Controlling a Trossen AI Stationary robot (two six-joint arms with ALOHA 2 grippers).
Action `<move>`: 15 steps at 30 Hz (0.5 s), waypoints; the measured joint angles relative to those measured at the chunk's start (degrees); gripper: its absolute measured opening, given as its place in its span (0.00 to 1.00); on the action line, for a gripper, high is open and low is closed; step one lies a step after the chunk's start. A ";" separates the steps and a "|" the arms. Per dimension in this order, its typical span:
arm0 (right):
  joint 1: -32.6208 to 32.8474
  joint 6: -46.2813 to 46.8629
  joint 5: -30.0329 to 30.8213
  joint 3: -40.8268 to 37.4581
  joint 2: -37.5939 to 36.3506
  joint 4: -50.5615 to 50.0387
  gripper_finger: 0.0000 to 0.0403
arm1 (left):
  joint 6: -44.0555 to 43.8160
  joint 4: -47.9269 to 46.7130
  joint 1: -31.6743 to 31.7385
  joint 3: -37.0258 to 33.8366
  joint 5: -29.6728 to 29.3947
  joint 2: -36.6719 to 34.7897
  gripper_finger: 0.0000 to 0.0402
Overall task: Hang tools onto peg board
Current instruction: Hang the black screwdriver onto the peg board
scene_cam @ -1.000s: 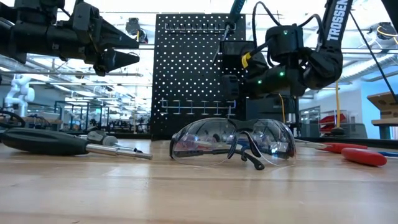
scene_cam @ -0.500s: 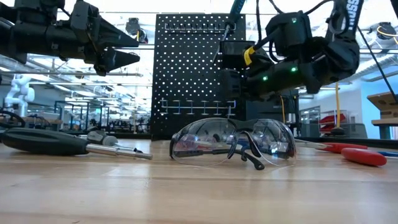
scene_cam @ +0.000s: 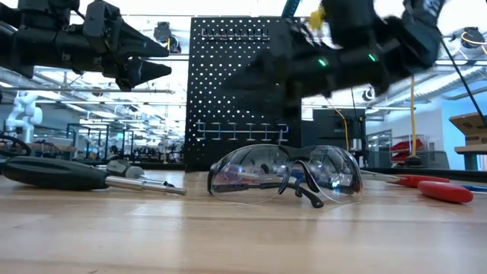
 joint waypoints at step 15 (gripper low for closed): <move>2.00 -3.55 -14.72 30.48 8.53 -41.38 0.57 | 1.36 -5.16 0.00 0.00 -1.76 -3.84 0.71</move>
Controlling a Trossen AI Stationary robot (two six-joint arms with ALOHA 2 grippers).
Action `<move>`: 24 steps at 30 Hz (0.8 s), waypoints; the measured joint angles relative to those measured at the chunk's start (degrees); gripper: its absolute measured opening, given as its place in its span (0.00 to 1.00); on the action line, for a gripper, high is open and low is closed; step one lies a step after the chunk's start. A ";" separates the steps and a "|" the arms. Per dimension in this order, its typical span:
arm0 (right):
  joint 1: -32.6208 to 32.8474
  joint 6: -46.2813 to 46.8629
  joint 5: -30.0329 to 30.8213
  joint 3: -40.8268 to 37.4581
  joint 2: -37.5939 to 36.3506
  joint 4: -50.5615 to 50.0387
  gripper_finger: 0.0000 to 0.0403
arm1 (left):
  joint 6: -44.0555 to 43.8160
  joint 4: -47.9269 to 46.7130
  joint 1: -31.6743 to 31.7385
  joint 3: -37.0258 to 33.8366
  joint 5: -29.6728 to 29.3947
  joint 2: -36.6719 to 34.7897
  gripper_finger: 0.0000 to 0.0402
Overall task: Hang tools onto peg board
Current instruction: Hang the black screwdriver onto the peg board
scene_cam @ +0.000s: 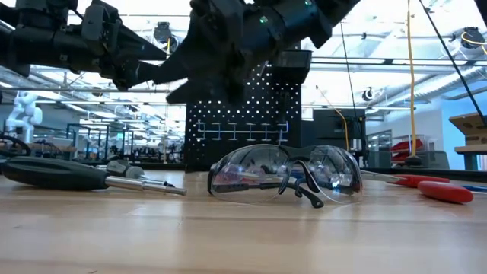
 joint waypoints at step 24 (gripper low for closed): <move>4.01 6.57 3.04 12.06 14.21 -5.07 0.40 | -6.50 0.71 -0.02 0.00 2.63 -3.05 0.71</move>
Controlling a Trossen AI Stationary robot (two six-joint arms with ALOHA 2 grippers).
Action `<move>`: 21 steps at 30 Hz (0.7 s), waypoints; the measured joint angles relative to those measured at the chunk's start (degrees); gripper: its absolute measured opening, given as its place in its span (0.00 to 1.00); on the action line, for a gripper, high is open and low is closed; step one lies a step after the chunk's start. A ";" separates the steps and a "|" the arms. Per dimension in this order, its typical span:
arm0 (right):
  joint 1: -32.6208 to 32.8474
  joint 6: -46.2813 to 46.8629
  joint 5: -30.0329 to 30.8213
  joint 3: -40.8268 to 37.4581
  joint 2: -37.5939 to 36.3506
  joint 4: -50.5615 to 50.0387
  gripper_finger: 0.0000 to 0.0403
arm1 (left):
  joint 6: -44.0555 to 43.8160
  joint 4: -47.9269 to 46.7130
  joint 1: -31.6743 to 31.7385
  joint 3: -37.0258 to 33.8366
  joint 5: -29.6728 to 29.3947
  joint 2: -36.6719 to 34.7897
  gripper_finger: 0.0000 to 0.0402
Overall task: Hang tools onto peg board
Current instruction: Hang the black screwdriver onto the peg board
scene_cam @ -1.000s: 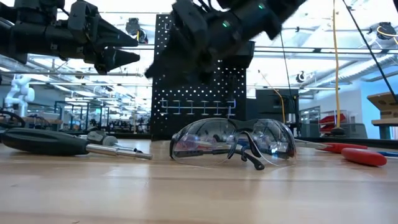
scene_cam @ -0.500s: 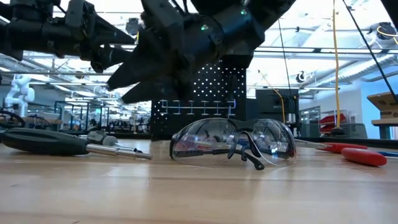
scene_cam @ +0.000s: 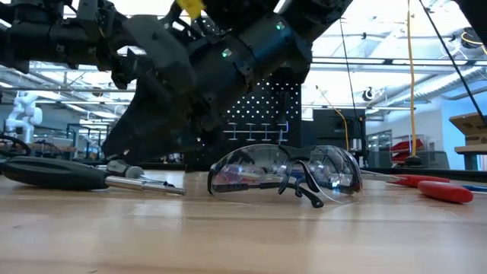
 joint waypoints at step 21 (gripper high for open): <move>-0.11 -3.72 4.26 0.61 1.44 -5.97 0.33 | 1.75 0.48 0.00 0.00 0.84 0.00 0.71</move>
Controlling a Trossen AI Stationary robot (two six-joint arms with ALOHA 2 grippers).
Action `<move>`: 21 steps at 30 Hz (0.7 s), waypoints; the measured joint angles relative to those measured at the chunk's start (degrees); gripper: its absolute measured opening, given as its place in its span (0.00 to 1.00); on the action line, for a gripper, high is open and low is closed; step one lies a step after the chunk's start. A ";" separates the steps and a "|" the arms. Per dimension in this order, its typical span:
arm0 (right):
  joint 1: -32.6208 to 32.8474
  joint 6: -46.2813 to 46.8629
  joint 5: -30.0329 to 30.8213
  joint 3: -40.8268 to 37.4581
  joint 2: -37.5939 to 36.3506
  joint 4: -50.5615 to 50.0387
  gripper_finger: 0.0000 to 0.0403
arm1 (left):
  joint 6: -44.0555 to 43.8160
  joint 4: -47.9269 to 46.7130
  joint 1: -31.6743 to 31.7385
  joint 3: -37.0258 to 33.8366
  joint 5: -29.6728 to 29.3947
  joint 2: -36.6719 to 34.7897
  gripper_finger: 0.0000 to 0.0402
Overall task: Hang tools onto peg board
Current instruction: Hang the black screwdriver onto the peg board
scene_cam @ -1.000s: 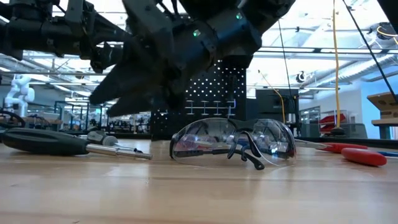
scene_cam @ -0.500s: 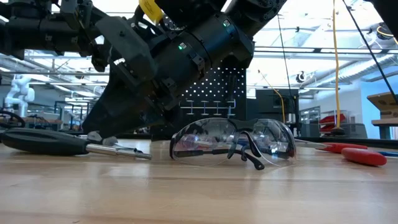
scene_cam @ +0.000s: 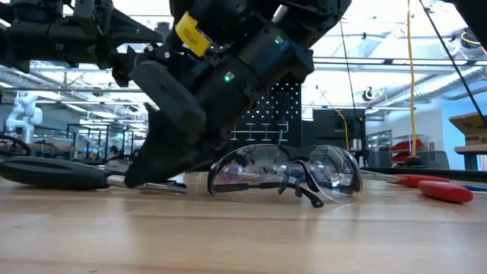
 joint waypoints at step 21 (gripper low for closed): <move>-2.65 -1.78 -6.21 -0.18 -0.84 -1.11 0.04 | -0.03 -0.30 0.00 0.00 0.14 -0.04 0.71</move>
